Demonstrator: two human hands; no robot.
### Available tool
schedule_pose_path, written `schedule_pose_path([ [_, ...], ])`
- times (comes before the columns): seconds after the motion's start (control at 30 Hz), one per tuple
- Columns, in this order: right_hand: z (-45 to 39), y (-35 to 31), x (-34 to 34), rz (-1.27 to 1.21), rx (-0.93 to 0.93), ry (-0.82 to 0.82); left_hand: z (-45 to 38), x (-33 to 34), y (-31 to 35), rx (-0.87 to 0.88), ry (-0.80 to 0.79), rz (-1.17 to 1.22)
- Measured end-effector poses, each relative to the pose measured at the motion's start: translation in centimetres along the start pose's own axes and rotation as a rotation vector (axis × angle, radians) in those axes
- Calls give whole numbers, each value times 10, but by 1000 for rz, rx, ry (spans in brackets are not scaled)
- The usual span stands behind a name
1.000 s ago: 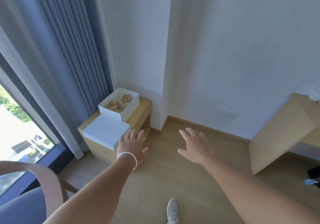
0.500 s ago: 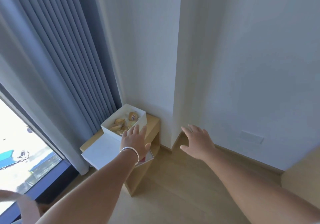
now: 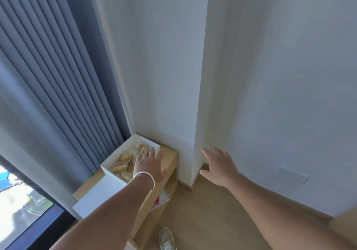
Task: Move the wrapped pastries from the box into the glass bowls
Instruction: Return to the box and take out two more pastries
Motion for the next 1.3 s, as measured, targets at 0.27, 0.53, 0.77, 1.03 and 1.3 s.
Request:
schedule_pose_path([
  [0.27, -143, -18, 13, 77, -110, -52, -132, 44, -35, -32, -21, 81],
  [0.53, -255, -71, 43, 70, -242, -119, -190, 81, -117, -179, -58, 90],
  [0.77, -318, -137, 82, 58, -431, -190, -178, 102, -192, -401, -110, 76],
  [1.03, -373, -231, 125, 4, -790, -247, -124, 109, -256, -751, -193, -12],
  [1.3, -391, -303, 155, 11, -1141, -306, -75, 97, -261, -1079, -192, -63],
])
Point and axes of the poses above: each hand's wrist, its own z-axis away from the middle knuckle, its own x-axis out of the palm, y = z × x, the point moved 5 cm from there along -z, towards the middle knuckle, and after that the axes turned 14 degrees about y, right-handed, at the moved point
